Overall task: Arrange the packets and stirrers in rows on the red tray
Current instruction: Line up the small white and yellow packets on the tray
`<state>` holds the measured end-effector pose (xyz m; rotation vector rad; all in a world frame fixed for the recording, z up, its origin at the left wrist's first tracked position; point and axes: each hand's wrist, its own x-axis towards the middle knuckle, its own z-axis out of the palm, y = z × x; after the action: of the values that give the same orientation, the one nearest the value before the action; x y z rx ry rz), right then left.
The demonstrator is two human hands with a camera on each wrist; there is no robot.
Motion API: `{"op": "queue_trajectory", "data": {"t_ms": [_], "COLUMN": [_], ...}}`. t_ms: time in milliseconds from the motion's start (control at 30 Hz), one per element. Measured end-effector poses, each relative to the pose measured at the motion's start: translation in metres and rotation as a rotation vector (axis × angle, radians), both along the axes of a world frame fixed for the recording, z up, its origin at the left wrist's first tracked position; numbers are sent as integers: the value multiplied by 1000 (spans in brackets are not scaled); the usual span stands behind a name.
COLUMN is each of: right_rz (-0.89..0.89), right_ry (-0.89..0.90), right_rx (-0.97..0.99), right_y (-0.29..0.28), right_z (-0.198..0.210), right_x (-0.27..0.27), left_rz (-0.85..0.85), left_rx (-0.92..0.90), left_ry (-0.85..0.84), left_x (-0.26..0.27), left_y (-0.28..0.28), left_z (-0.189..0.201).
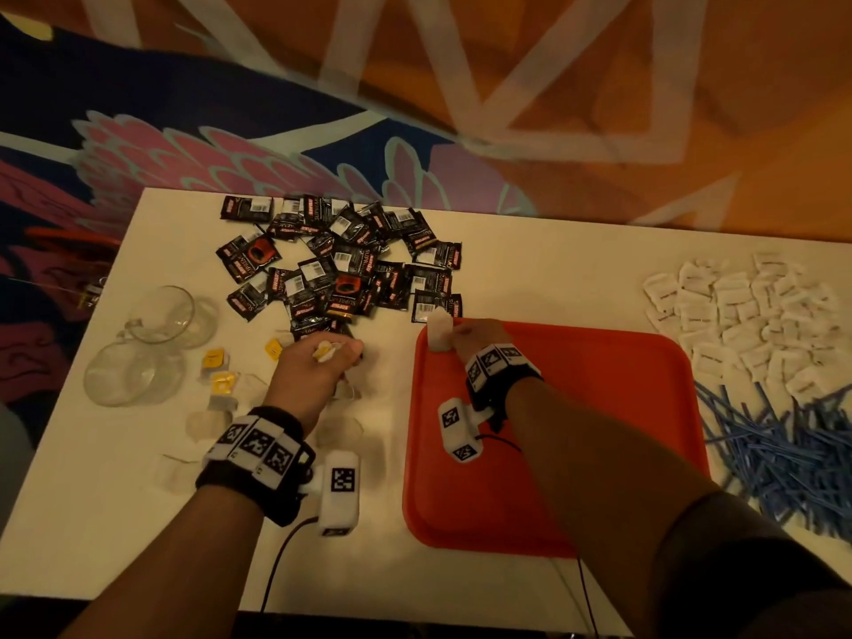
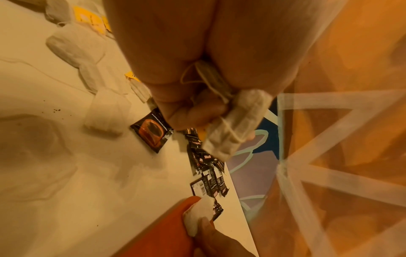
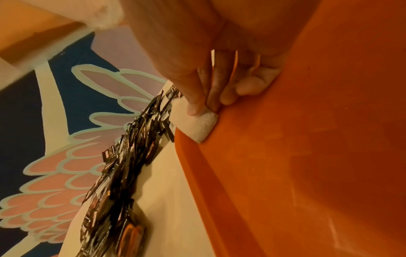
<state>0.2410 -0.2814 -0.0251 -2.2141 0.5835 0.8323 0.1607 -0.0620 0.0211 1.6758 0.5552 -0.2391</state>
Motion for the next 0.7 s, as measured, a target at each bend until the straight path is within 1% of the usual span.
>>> {"op": "queue_trajectory", "data": {"t_ms": [167,233,267,300,367,433,500,533,567,633,700], "right_rz": [-89,-62,-41,-3,127,282,412,440,440,378,291], "right_ry": [-60,-150,-217,-286,-410,-469,-507,-539,-589,-686,-701], "right_rx": [55,98,153,220,366,493,495,472,448,424,437], "right_y": [-13,-15,-14,-13,-9,-8,-9,-10,-11,-15,-20], "right_z": [14,24,33,44,73,101,120,127,129,137,145], "right_x": [-7,-11,-14,-19,-33,-48,-60,-63,-66,-69,-71], "left_rz": [5,38,59,82,126,164,163,155,148,139,140], "left_rx": [-108,-187,-226,-259,-309,-374,-469,-507,-532,-570,-656], "left_ry": [51,94,113,125,136,146,147,146,147,147,152], "left_x": [1,5,6,8,11,15,18,19,19,18,17], "left_y": [-14,-23,-29,-34,-45,-55,-64,-68,-73,-82,-92], "left_z": [3,12,17,22,32,42,53,58,64,77,89]}}
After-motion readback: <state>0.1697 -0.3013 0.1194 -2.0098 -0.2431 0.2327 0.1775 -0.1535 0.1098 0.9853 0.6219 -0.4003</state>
